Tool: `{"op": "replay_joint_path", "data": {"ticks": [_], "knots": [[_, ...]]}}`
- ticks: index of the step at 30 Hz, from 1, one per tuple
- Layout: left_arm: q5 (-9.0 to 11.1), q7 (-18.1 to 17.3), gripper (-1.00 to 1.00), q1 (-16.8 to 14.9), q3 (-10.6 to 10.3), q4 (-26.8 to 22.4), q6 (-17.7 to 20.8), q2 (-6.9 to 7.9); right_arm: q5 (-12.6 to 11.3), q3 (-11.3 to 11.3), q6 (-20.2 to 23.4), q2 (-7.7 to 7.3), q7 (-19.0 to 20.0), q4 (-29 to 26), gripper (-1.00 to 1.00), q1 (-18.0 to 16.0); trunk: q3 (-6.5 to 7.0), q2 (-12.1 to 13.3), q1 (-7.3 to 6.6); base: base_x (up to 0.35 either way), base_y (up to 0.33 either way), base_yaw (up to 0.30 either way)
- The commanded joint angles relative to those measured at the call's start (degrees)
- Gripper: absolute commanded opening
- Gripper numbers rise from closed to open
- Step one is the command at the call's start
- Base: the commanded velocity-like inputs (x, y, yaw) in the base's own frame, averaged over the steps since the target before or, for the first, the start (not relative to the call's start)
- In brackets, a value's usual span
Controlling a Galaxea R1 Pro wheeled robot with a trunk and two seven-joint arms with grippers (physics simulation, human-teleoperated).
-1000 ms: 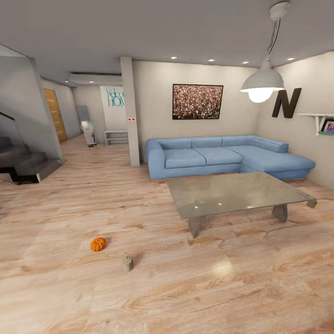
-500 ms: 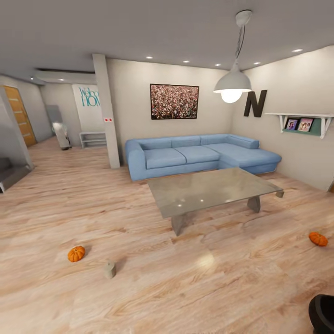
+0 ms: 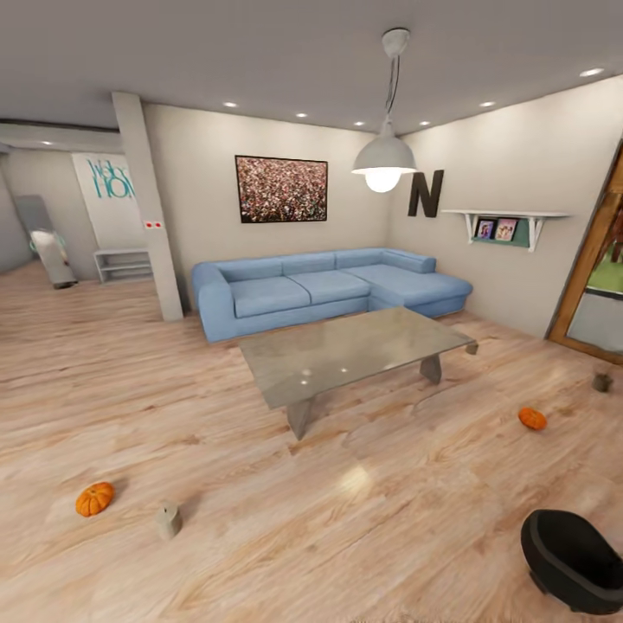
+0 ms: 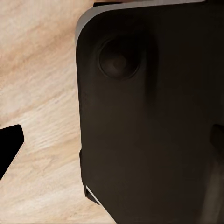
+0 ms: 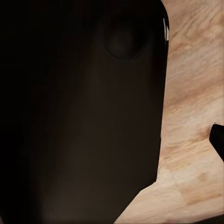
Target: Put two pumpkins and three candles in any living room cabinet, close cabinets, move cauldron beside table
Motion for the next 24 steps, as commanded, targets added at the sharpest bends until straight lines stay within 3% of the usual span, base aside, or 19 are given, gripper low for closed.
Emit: {"op": "replay_joint_path", "data": {"ticks": [1, 24], "knots": [[-0.02, -0.01, 1.00, -0.02, -0.04, 0.05, -0.23, 0.01, -0.02, -0.05, -0.03, -0.01, 0.04, 0.02, 1.00, -0.01, -0.04, -0.02, 0.00, 0.000, 0.000, -0.296], [-0.02, 0.12, 1.00, -0.02, 0.03, 0.03, -1.76, 0.01, -0.07, -0.05, -0.09, -0.18, 0.04, 0.40, 1.00, -0.01, -0.04, -0.02, 0.00, 0.000, 0.000, -0.296]]}}
